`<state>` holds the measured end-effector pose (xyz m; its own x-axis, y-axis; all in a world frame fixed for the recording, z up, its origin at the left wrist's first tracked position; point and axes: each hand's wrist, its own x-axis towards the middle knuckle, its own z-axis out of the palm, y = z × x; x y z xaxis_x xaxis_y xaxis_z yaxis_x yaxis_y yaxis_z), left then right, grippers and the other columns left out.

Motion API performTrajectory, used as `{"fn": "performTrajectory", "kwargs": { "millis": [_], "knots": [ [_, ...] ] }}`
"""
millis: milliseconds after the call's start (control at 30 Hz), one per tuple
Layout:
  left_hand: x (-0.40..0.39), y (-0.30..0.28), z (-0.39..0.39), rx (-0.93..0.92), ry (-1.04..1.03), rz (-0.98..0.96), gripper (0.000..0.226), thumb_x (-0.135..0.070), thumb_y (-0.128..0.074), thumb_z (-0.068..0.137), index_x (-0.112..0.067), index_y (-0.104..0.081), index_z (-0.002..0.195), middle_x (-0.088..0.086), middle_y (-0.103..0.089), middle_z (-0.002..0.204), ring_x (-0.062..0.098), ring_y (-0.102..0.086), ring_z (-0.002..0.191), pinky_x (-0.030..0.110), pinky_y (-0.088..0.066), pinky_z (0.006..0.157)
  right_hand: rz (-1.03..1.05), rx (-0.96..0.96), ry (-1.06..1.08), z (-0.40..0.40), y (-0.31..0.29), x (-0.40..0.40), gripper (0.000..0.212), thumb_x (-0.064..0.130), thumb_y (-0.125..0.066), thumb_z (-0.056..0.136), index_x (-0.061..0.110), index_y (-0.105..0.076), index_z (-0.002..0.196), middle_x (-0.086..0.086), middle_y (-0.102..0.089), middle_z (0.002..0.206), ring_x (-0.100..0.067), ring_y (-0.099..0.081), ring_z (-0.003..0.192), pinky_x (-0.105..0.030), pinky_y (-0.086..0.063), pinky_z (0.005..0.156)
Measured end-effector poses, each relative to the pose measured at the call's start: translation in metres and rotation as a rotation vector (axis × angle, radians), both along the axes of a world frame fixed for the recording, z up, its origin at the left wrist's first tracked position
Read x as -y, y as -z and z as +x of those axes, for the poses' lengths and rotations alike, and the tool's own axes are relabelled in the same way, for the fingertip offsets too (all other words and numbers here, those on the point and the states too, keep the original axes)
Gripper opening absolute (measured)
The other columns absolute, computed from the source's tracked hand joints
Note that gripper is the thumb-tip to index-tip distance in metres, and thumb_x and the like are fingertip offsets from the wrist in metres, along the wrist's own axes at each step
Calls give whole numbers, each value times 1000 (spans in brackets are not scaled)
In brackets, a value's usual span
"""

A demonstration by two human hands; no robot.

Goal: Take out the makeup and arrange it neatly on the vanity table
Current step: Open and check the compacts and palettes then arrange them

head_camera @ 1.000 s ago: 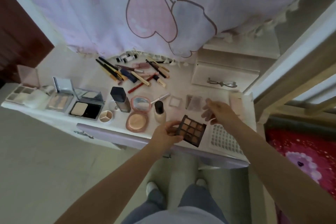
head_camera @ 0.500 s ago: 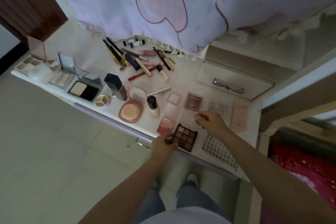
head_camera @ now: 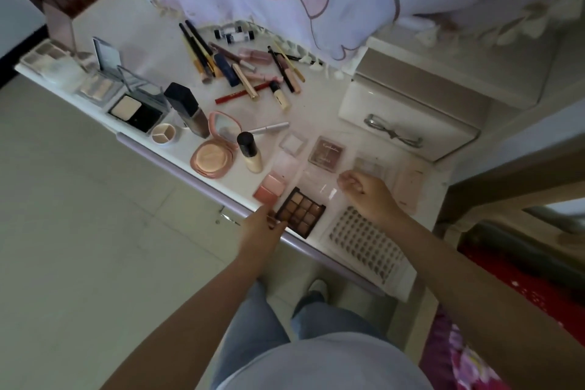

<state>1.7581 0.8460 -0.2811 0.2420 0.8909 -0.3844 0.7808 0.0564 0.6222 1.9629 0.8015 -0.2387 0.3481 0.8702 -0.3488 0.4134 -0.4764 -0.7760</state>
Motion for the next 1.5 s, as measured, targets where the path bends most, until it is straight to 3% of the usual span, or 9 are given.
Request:
{"fn": "performTrajectory", "kwargs": {
  "millis": [200, 333, 467, 633, 867, 1067, 1267, 1400, 1500],
  "knots": [
    [26, -7, 8, -49, 90, 175, 16, -25, -59, 85, -15, -62, 98, -2, -64, 88, 10, -53, 73, 20, -36, 60, 54, 399, -238, 16, 1, 70, 34, 22, -68, 81, -2, -63, 105, -18, -64, 103, -30, -59, 97, -37, -47, 88],
    [50, -8, 27, -41, 335, 180, 27, -24, -54, 89, -14, -57, 113, 3, -61, 108, 17, -58, 91, 22, -39, 75, -81, 605, -354, 9, 14, 113, 80, 41, -86, 52, -3, -60, 113, -32, -54, 120, -46, -55, 107, -54, -46, 89],
    [64, -8, 47, -100, 434, 119, 37, -20, -53, 89, -12, -48, 124, 8, -50, 121, 22, -54, 102, 24, -38, 81, -298, 655, -373, 7, 30, 123, 107, 75, -55, 64, 18, -14, 144, -15, 0, 154, -28, -7, 141, -44, -11, 114],
    [65, -9, 55, -90, 425, 92, 36, -17, -56, 86, -11, -49, 121, 10, -50, 120, 22, -54, 103, 26, -39, 87, -270, 676, -358, 8, 34, 123, 103, 73, -52, 65, 19, -12, 143, -12, -6, 151, -25, -11, 137, -38, -10, 113],
    [40, -35, 55, 176, 416, -71, 54, -18, -74, 75, -12, -51, 124, -5, -56, 99, 6, -58, 74, 21, -50, 72, -230, 271, -306, 38, 0, 118, 94, 52, -73, 64, 25, -26, 140, -5, -27, 141, -24, -26, 131, -31, -24, 108],
    [12, -89, 75, 651, 316, -466, 71, -24, -81, 60, -20, -46, 121, 4, -57, 123, 16, -55, 112, 28, -46, 95, -96, -168, -304, 68, -54, 100, 76, 31, -75, 72, 28, -34, 136, 14, -35, 129, -5, -36, 119, -17, -36, 90],
    [-4, -149, 97, 977, 207, -520, 98, -44, -92, 26, -23, -46, 110, 5, -57, 86, 21, -55, 81, 37, -46, 84, -29, -134, -348, 74, -116, 67, 67, 42, -63, 64, 43, -35, 125, 18, -41, 118, -4, -46, 107, -15, -40, 81],
    [-17, -178, 102, 1076, 119, -408, 41, -8, -69, 72, -20, -48, 105, 7, -56, 93, 14, -66, 73, 27, -58, 66, 30, -146, -365, 69, -143, 46, 79, 43, -61, 62, 33, -34, 135, 6, -37, 139, -12, -36, 129, -26, -33, 99],
    [-19, -194, 99, 1026, 144, -299, 42, -1, -54, 81, -16, -43, 119, 9, -54, 100, 18, -63, 83, 23, -57, 66, 7, -91, -432, 62, -160, 32, 90, 49, -64, 60, 33, -26, 140, 6, -44, 133, -11, -43, 122, -32, -36, 103]
  ]
}}
